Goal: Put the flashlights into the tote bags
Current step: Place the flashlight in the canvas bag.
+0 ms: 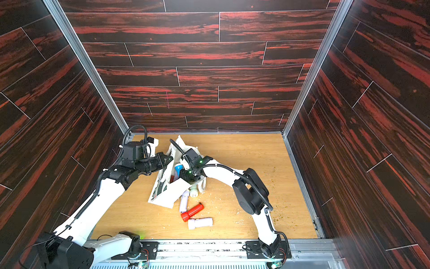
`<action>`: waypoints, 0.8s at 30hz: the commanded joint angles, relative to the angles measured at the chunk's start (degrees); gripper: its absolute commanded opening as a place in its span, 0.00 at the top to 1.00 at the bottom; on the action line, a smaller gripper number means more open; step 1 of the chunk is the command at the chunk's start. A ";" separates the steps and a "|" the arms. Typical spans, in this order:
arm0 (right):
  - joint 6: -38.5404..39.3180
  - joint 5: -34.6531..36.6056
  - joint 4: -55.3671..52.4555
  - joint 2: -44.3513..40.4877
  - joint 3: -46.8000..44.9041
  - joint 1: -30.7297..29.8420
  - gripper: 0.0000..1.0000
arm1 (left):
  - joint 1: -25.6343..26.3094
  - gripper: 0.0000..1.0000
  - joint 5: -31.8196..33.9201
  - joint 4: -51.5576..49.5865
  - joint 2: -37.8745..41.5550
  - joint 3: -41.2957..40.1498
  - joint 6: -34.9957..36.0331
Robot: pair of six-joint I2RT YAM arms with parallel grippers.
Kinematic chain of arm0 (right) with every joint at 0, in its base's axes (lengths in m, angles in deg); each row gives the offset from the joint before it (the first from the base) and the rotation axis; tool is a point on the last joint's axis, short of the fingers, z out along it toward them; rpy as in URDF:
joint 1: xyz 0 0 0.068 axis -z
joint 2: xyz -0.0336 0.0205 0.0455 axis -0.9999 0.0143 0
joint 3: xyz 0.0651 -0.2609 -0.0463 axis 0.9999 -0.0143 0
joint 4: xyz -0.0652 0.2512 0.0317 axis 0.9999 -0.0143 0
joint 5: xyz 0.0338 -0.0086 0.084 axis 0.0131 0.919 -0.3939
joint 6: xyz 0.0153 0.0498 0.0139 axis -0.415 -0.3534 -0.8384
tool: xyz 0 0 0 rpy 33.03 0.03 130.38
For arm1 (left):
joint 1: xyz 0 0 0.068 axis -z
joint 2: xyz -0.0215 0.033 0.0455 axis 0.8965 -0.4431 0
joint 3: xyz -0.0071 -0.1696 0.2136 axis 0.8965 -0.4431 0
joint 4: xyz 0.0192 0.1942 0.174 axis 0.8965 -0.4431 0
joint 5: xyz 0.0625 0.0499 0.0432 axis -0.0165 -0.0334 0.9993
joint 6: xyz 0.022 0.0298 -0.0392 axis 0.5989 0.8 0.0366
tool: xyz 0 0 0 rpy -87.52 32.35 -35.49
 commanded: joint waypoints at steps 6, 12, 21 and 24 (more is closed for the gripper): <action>-0.95 -0.12 -3.83 4.34 2.15 -0.65 1.00 | 0.06 1.00 -1.77 2.56 0.22 0.36 0.36; -1.28 0.68 -4.80 5.10 2.68 -0.66 0.93 | 0.07 1.00 -1.40 1.86 0.30 0.71 0.75; -1.74 1.06 -4.22 4.89 2.57 -0.71 0.54 | 0.07 1.00 -1.12 1.29 0.22 0.74 1.12; -1.79 1.52 -3.97 4.45 2.36 -0.69 0.48 | 0.07 1.00 -1.06 1.24 0.22 0.87 1.21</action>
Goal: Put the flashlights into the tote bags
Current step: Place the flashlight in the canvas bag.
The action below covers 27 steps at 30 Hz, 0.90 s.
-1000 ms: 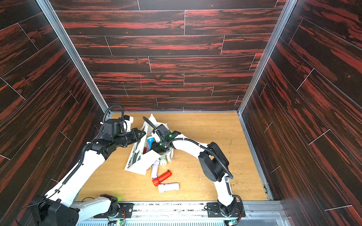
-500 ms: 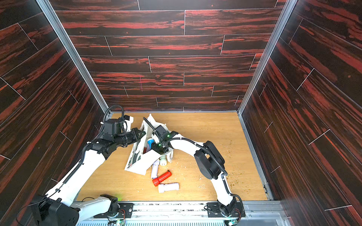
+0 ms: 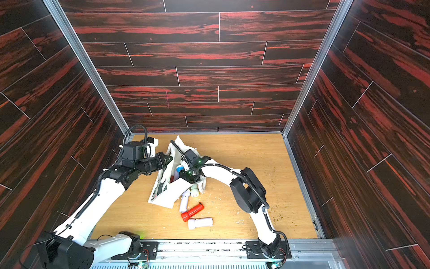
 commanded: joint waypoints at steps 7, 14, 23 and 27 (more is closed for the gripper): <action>-0.01 1.33 -0.13 0.51 -0.20 -0.49 0.41 | 0.09 1.00 -1.28 1.11 0.26 0.87 0.73; 0.39 3.26 0.53 -2.26 -0.14 -0.49 0.27 | 0.09 1.00 -0.85 0.39 0.17 0.88 1.07; 2.19 7.06 1.66 -9.08 -0.03 -0.40 0.22 | 0.13 1.00 2.47 -5.03 -0.21 2.89 4.64; 2.89 8.27 3.39 -13.13 -1.18 -0.42 0.22 | 0.09 1.00 5.53 -8.14 -0.05 3.89 6.81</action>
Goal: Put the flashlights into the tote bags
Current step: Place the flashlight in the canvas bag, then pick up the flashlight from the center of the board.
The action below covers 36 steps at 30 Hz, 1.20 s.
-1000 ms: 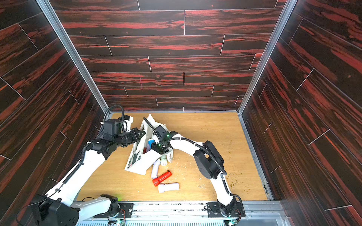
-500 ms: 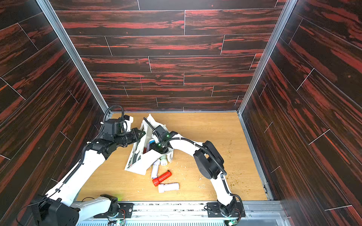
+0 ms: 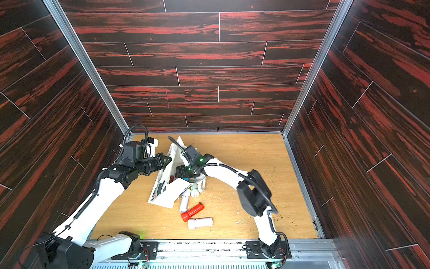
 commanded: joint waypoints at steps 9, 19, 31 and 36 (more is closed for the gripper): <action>3.36 5.25 8.43 -16.15 -8.89 -0.08 0.23 | 0.09 1.00 7.73 -9.26 -0.32 3.91 5.69; 4.33 12.52 14.48 -28.96 -23.46 -0.42 0.23 | 0.09 1.00 12.42 -12.40 -0.83 5.40 7.51; 4.18 11.91 9.30 -40.64 -38.09 -2.35 0.24 | 0.10 1.00 20.37 -16.20 -2.26 7.40 9.80; 3.99 9.11 3.71 -41.84 -41.03 -4.38 0.28 | 0.09 1.00 22.09 -16.79 -2.09 7.34 10.16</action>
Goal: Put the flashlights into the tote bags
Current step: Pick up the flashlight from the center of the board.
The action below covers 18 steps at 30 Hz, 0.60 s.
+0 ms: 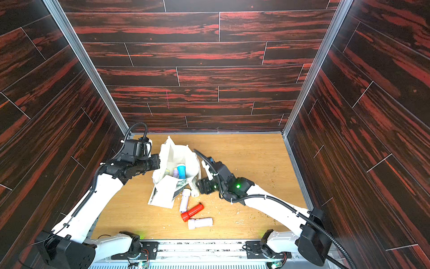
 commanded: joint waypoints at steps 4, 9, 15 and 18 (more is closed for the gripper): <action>0.34 -7.42 -5.91 -1.64 -3.66 -3.26 0.33 | 0.09 1.00 4.37 -3.13 -0.11 0.91 0.64; 1.57 -11.70 -5.46 -0.38 -6.35 -5.33 0.35 | 0.09 1.00 8.04 -3.90 -0.21 1.04 0.14; 4.25 -14.70 -7.92 3.87 -6.61 -7.01 0.38 | 0.09 1.00 9.71 -4.57 -0.35 1.51 0.66; 5.20 -14.77 -8.87 5.64 -6.04 -8.28 0.38 | 0.09 1.00 9.53 -4.79 -0.21 1.13 0.73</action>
